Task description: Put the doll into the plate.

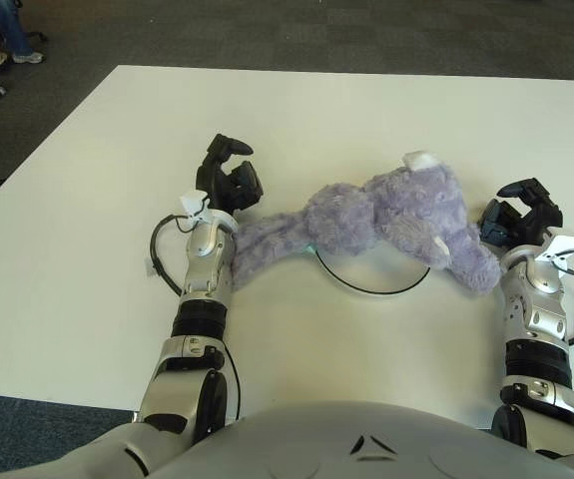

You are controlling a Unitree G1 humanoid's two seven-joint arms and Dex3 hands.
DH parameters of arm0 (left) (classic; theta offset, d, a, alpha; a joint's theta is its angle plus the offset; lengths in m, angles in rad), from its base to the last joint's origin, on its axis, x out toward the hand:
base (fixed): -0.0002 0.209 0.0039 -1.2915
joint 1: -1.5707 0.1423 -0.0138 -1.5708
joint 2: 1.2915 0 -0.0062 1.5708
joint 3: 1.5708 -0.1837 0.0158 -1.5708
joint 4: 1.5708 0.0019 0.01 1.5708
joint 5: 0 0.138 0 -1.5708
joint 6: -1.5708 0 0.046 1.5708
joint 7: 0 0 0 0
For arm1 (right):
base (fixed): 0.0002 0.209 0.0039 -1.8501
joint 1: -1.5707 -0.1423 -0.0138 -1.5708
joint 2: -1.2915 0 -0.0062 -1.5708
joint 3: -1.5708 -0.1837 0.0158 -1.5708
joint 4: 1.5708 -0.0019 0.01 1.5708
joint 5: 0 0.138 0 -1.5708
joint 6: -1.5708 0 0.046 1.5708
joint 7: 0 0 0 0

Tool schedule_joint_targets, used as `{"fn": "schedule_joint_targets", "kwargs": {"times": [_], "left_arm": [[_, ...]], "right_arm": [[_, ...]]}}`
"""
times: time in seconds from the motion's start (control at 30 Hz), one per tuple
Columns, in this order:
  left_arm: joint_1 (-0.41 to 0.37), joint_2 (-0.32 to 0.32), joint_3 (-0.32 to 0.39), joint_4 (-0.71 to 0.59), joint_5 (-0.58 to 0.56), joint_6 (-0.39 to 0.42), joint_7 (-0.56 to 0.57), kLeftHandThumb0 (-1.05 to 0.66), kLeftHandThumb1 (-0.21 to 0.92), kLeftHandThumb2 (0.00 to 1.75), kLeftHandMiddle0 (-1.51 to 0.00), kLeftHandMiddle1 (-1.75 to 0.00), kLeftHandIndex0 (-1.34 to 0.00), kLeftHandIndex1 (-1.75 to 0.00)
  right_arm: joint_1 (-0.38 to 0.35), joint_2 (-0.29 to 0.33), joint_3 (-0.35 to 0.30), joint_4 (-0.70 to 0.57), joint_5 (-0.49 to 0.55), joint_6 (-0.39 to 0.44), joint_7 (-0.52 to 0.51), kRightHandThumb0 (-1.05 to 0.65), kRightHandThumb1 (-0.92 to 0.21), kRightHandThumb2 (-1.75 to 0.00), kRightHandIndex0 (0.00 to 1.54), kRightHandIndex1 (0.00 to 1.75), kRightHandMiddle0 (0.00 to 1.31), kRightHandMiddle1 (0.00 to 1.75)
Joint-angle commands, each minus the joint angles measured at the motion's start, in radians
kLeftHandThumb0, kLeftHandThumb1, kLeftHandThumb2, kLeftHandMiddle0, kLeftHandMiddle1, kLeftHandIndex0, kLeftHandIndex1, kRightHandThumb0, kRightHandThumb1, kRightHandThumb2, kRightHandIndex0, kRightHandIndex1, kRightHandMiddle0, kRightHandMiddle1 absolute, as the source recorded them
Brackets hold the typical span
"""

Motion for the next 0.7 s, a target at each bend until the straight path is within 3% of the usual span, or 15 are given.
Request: {"fn": "schedule_joint_targets", "kwargs": {"times": [0.0, 0.67], "left_arm": [[0.054, -0.038, -0.007, 0.046, -0.001, -0.005, 0.010, -0.44, 0.45, 1.15, -1.18, -1.75, -0.50, -1.75], [0.053, -0.033, -0.010, 0.052, -0.009, -0.005, -0.006, -0.44, 0.44, 1.16, -1.19, -1.75, -0.51, -1.75]], "right_arm": [[0.030, 0.017, 0.014, 0.019, 0.003, 0.042, 0.013, 0.00, -0.04, -1.62, 0.86, 1.67, 0.58, 1.75], [0.031, 0.010, 0.022, 0.023, -0.007, 0.043, 0.020, 0.00, -0.02, -1.64, 0.87, 1.68, 0.59, 1.75]]}}
